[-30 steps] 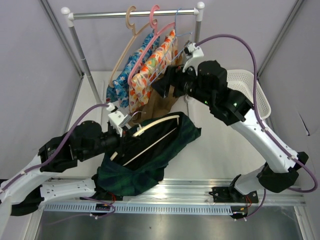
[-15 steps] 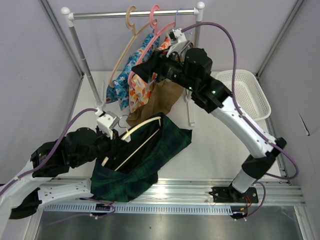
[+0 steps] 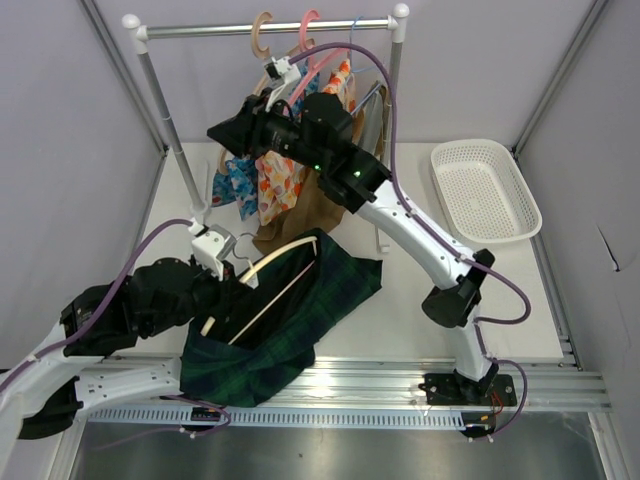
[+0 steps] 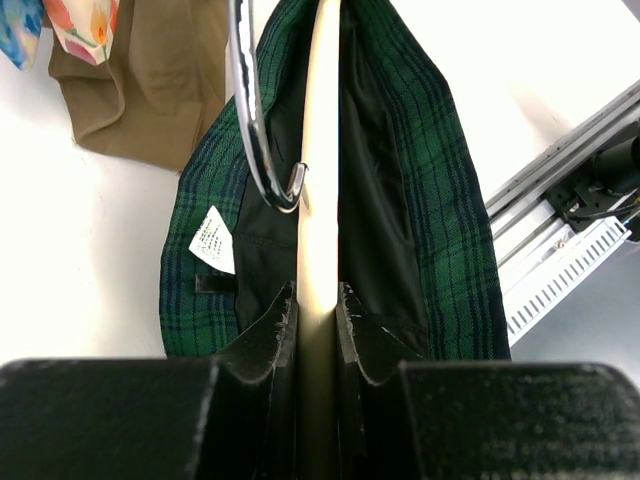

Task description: Place the skirt on the hanger

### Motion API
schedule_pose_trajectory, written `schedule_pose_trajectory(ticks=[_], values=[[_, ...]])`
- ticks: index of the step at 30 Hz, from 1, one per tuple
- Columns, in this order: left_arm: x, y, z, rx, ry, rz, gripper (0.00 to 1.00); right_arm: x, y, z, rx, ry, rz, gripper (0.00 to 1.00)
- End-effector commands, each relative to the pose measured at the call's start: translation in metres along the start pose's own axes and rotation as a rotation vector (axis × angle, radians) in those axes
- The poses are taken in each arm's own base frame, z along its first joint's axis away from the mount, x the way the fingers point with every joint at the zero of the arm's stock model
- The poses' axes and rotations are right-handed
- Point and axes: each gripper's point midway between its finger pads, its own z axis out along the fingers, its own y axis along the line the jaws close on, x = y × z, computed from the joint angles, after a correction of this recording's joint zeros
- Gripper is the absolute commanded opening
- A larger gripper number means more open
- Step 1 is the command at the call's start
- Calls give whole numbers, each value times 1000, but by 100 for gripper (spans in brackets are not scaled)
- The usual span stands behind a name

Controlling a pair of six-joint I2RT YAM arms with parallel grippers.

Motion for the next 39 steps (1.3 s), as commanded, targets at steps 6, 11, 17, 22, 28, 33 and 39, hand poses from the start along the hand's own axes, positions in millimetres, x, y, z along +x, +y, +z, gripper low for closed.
schedule_pose_trajectory(ticks=[6,11,17,22,28,33,39], values=[[-15,-2,-15,26,-60,-54,0,22,-2,37,7,-49,-72,34],[-13,-2,-14,24,-53,-53,0,47,-12,46,102,-24,-184,36],[-14,-3,-14,25,-51,-46,0,70,-37,44,259,30,-296,37],[-14,-3,-14,27,-52,-44,0,81,-45,34,403,56,-388,36],[-14,-2,-15,28,-51,-40,0,82,-45,22,516,56,-446,34],[-14,-1,-16,25,-51,-37,0,70,-56,3,645,46,-453,33],[-19,2,-22,13,-70,-44,0,60,-68,-21,746,49,-460,33]])
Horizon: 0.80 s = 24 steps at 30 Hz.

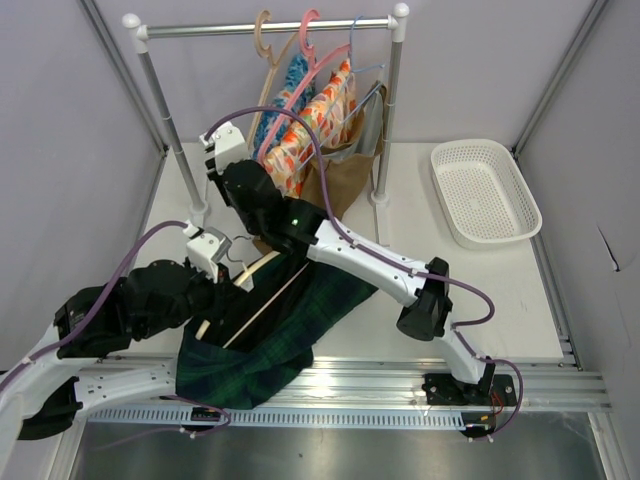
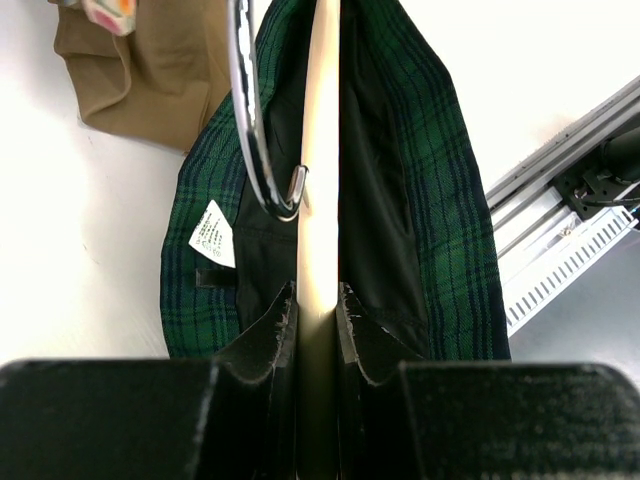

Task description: Place the skirt on the hanger

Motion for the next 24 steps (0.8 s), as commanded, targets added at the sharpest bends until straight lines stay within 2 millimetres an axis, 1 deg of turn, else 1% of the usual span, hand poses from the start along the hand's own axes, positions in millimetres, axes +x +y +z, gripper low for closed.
schedule_pose_trajectory(ticks=[1,3,8,12,14,15,17,18,19,20,22,23,24], values=[[-28,-2,-16,18,-104,-45,0,-45,-44,-25,128,-59,33,33],[-31,-2,-18,18,-114,-50,0,-42,-53,-26,160,-45,28,32],[-37,-1,-18,9,-128,-55,0,-42,-68,-35,190,-36,46,31],[-41,2,-21,-10,-135,-60,0,-42,-84,-43,239,-29,55,31],[-44,4,-26,-17,-144,-69,0,-41,-95,-44,265,-17,56,31],[-50,6,-31,-23,-166,-80,0,-39,-99,-45,273,-7,55,30],[-52,9,-37,-29,-175,-89,0,-38,-108,-48,291,2,49,30],[-53,10,-39,-31,-181,-92,0,-38,-110,-48,295,3,48,30],[-58,12,-45,-32,-199,-103,0,-36,-111,-49,296,2,69,30],[-58,14,-48,-37,-200,-105,0,-35,-115,-50,304,6,68,30],[-66,16,-59,-27,-234,-119,0,-33,-120,-51,310,12,70,30],[-67,17,-61,-28,-241,-121,0,-30,-119,-50,309,17,68,30],[-68,18,-63,-29,-240,-118,0,-31,-123,-51,311,16,71,30]])
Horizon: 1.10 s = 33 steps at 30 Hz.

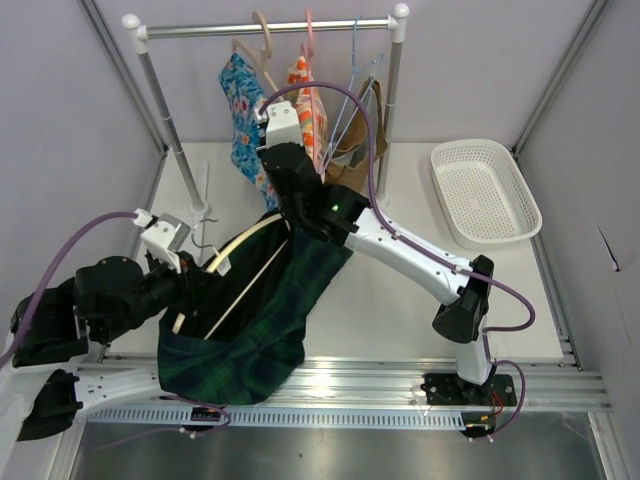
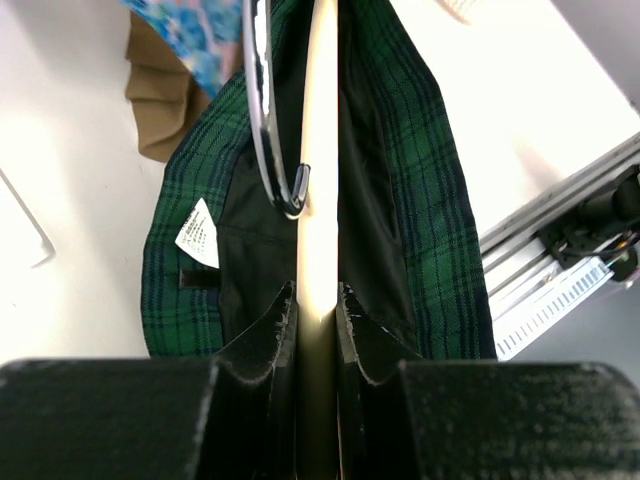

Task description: Place the skirt on the hanger

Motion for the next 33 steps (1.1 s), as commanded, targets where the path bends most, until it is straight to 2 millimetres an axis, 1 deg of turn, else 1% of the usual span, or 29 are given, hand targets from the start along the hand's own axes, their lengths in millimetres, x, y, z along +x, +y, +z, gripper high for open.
schedule_pose_trajectory(ticks=[1,2,4,8,9,10,11,12,13,15,17,18,20,21,22,24,25,26,28,29,31,33], values=[[-32,3,-21,12,-124,-73,0,-18,-23,-9,42,-25,54,30],[-36,5,-26,10,-135,-78,0,-17,-23,-9,42,-23,53,30],[-40,7,-30,12,-148,-78,0,-15,-26,-8,47,-19,54,29],[-56,16,-50,-1,-201,-106,0,-11,-29,-5,52,-10,52,29],[-58,17,-50,-12,-200,-104,0,-10,-33,-4,60,-7,55,29],[-62,20,-55,-21,-212,-114,0,-10,-34,-4,58,-7,58,29],[-62,27,-57,-59,-212,-113,0,-9,-35,-4,58,-6,62,29],[-70,29,-61,-69,-226,-122,0,-8,-36,-3,57,-2,67,28],[-68,33,-61,-93,-214,-122,0,-8,-40,-3,63,-1,68,28],[-74,41,-66,-139,-236,-135,0,-7,-41,-3,62,0,72,28],[-78,44,-65,-169,-239,-138,0,-8,-43,-4,57,0,79,27],[-82,47,-68,-181,-257,-147,0,-8,-44,-3,58,0,81,27],[-89,49,-69,-196,-274,-150,0,-9,-46,-4,55,0,83,27],[-92,52,-71,-219,-286,-151,0,-8,-45,-4,52,2,83,27],[-98,53,-74,-223,-304,-151,0,-8,-46,-4,52,3,86,27],[-110,54,-74,-253,-326,-145,0,-8,-47,-4,48,4,91,27],[-118,56,-80,-255,-353,-148,0,-7,-47,-5,48,5,89,27],[-123,54,-75,-274,-347,-132,0,-5,-48,-4,50,9,92,27],[-132,59,-76,-323,-371,-120,0,-5,-48,-4,47,9,92,27],[-137,57,-72,-339,-372,-107,0,-5,-50,-4,50,8,98,26],[-145,61,-73,-376,-392,-100,0,-3,-51,-3,49,12,100,26],[-152,60,-71,-393,-404,-91,0,0,-52,-2,46,20,100,26]])
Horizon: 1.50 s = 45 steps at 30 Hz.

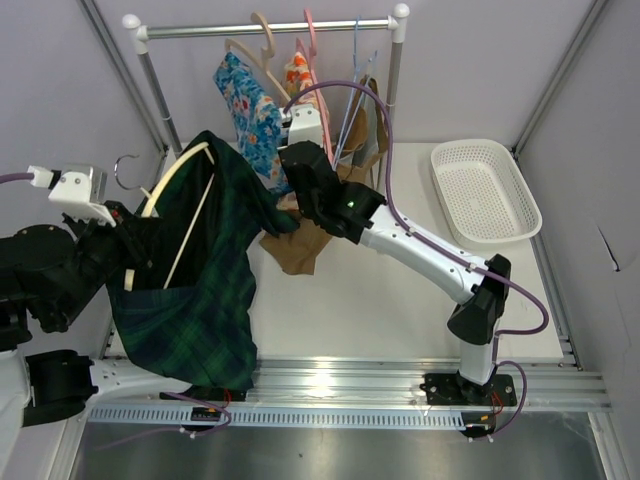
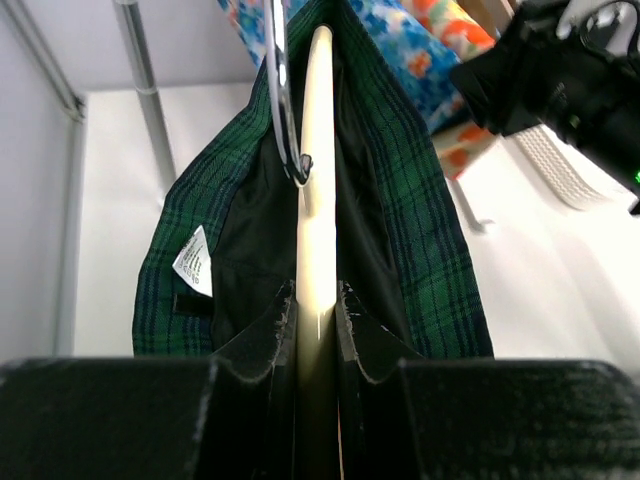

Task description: Place the skirt on the hanger

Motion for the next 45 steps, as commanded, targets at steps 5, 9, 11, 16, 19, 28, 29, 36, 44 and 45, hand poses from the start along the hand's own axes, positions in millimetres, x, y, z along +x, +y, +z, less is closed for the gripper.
schedule_pose_trajectory(ticks=[5,9,11,16,19,28,29,36,44,45], values=[[-56,0,7,-99,-158,-54,0,-18,-14,-6,-6,-30,76,26],[-65,-12,17,-108,-174,-17,0,-17,-15,-7,-7,-28,80,25],[-69,-18,22,-112,-179,0,0,-18,-16,-7,-9,-29,82,25],[-72,-36,45,-102,-160,48,0,-17,-15,-9,-19,-26,90,25],[-75,-37,58,-86,-163,39,0,-15,-15,-8,-23,-22,89,25],[-87,-35,100,-81,-158,8,0,-13,-11,-8,-49,-9,83,25],[-93,-26,102,-105,-172,-8,0,-12,-11,-8,-53,-5,82,24],[-112,-13,123,-100,-197,-55,0,-14,-7,-7,-83,6,85,24],[-131,1,153,-71,-225,-91,0,-17,-11,-4,-100,9,98,24],[-131,-3,156,-38,-221,-91,0,-17,-11,-4,-105,10,98,23]])
